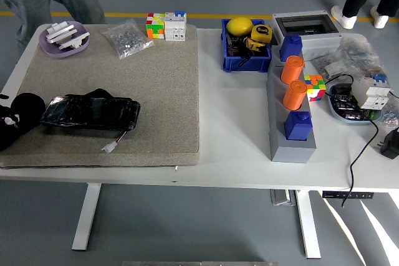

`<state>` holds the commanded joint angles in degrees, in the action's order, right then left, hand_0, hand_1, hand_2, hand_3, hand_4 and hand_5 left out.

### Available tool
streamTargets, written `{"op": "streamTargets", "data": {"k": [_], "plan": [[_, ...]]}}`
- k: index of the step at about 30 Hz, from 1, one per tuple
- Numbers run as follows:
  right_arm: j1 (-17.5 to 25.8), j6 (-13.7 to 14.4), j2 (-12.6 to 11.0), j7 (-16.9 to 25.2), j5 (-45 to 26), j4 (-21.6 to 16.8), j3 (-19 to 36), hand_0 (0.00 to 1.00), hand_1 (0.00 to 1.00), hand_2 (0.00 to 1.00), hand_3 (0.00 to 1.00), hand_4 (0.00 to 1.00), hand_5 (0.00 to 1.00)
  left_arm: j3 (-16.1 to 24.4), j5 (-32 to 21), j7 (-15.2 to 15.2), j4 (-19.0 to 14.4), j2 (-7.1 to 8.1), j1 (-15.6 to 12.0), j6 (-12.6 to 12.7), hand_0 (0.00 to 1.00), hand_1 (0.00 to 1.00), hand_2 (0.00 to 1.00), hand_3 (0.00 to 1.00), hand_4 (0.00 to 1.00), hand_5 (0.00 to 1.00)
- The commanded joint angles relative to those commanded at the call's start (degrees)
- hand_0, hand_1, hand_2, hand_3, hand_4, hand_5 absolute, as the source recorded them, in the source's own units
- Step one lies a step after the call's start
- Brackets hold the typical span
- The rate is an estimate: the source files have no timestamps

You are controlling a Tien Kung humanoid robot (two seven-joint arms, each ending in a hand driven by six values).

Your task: Pick the rag up,wipe the panel,place it on the desk

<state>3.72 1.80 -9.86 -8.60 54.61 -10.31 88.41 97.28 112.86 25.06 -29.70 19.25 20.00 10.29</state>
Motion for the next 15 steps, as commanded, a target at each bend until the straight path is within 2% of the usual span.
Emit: {"op": "streamTargets", "data": {"k": [1,7,8,13,14,15], "plan": [[-0.01,0.00,0.00,0.00,0.00,0.00,-0.01,0.747,0.674,0.689,0.598,0.974,0.483,-0.21,0.02,-0.04,0.18,-0.08,0.06,-0.08,0.781,0.822,0.808,0.618,0.911,0.324],[-0.11,-0.05,0.03,0.39,0.12,0.00,0.30,0.747,0.674,0.689,0.598,0.974,0.483,-1.07,0.33,-0.29,1.22,-0.90,0.49,-0.29,0.781,0.822,0.808,0.618,0.911,0.324],[-0.12,-0.08,0.01,0.54,0.22,0.00,0.36,0.748,0.671,0.688,0.595,0.973,0.482,-1.10,0.36,-0.34,1.53,-0.97,0.59,-0.29,0.702,0.817,0.811,0.587,0.811,0.185],[-0.18,-0.08,0.03,1.39,0.90,0.00,1.33,0.748,0.671,0.688,0.595,0.973,0.482,-0.83,0.50,-0.55,2.62,-1.10,0.77,0.14,0.702,0.817,0.811,0.587,0.811,0.185],[-0.16,-0.07,0.04,1.46,1.06,0.00,1.51,0.746,0.669,0.686,0.591,0.972,0.480,-0.71,0.64,-0.57,2.65,-1.11,0.76,0.31,0.519,0.796,0.803,0.579,0.620,0.025],[-0.12,-0.06,0.07,1.55,1.19,0.00,1.72,0.746,0.669,0.686,0.591,0.972,0.480,-0.63,0.71,-0.61,2.71,-1.10,0.77,0.52,0.519,0.796,0.803,0.579,0.620,0.025]]}}
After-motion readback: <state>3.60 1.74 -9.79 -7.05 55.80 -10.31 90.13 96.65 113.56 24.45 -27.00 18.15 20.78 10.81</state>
